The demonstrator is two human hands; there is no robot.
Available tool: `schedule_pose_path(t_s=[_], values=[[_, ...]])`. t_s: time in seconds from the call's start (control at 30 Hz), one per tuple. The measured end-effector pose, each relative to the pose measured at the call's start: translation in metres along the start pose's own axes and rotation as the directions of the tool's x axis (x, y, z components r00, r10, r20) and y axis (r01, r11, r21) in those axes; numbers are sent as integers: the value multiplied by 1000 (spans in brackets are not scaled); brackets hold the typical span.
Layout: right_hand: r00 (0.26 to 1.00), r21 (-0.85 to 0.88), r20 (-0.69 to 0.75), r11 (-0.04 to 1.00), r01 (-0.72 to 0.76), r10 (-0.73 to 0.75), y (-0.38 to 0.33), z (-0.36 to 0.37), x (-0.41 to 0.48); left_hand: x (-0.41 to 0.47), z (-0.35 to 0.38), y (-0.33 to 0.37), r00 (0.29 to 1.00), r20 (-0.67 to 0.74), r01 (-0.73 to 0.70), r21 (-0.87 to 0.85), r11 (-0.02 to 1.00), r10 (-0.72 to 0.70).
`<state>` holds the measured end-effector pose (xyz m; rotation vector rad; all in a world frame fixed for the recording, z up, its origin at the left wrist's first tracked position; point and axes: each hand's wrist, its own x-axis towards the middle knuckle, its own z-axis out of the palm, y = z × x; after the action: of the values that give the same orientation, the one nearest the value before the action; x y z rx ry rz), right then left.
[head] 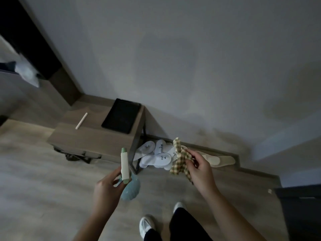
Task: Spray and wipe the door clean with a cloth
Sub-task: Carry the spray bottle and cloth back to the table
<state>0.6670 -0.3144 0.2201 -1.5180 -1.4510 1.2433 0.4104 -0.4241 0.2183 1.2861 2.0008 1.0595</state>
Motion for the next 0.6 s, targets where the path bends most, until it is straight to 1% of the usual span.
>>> schedule_pose_path(t_s=[0.2, 0.3, 0.43, 0.6], values=[[998, -3, 55, 999, -38, 38, -2, 31, 19, 37, -13, -22, 993, -65, 102, -34, 994, -104], [996, -19, 84, 999, -42, 43, 0, 49, 47, 67, -12, -27, 993, -76, 84, -29, 996, -86], [990, -18, 139, 999, -29, 31, -14, 78, 101, 111, -22, -31, 994, -46, 97, -17, 995, -98], [973, -20, 229, 999, -32, 36, -51, 118, 169, 158, -42, -36, 990, -97, 102, -16, 995, -103]])
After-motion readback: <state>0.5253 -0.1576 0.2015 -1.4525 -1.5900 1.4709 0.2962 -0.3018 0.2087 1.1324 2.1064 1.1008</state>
